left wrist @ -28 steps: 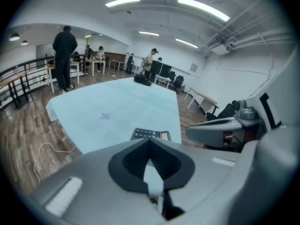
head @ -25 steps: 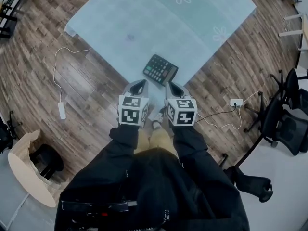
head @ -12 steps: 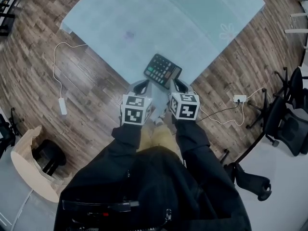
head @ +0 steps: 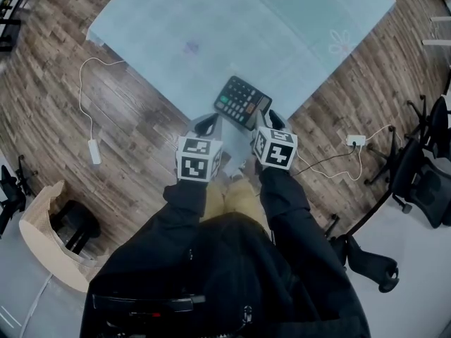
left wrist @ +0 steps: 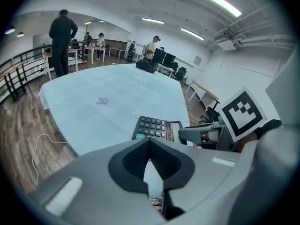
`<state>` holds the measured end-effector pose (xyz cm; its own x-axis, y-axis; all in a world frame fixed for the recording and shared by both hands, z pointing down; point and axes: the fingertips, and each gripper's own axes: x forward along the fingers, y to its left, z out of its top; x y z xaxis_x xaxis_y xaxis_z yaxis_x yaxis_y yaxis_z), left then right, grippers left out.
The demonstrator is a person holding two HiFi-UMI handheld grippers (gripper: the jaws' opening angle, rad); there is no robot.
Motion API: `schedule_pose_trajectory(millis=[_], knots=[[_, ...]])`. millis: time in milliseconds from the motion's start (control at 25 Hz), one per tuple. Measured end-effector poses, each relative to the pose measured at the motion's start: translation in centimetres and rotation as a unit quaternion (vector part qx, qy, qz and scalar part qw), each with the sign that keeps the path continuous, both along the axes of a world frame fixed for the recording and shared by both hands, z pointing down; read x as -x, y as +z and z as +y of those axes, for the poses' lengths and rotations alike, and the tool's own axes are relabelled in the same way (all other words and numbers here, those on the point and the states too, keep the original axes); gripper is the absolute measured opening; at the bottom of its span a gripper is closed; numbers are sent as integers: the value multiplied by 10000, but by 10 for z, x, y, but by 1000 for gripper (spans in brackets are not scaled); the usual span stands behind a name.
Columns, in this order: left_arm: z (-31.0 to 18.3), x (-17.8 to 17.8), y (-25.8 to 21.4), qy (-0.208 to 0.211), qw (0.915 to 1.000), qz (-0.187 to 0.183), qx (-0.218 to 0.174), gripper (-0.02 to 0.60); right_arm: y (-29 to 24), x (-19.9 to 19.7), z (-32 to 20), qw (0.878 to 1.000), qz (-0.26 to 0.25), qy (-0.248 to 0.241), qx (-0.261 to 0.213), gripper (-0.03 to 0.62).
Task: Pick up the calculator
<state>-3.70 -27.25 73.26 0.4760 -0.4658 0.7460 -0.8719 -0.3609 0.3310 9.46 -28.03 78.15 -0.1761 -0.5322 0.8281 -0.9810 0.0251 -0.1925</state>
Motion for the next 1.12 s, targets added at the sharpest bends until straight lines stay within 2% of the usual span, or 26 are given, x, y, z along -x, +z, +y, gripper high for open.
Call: schedule_pose_trajectory(millis=[320, 440, 640, 920, 1000, 1120], knots=[[5, 6, 3, -50, 10000, 0, 24, -2, 9, 5, -6, 9988, -429, 236, 35, 129], [8, 7, 4, -48, 10000, -32, 28, 0, 14, 5, -6, 9944, -911, 522, 64, 129], [10, 11, 0, -59, 10000, -7, 25, -2, 18, 9, -6, 9706, -2099, 1172, 115, 105], [7, 14, -7, -114, 9999, -34, -36, -1, 9, 8, -11, 9447, -2882, 1562, 112, 43], [7, 15, -11, -128, 9999, -37, -80, 0, 1, 10, -13, 9484, -2820, 1452, 4, 41], [6, 18, -18, -162, 9998, -32, -148, -1, -13, 14, -14, 9638, -2415, 1118, -177, 40]])
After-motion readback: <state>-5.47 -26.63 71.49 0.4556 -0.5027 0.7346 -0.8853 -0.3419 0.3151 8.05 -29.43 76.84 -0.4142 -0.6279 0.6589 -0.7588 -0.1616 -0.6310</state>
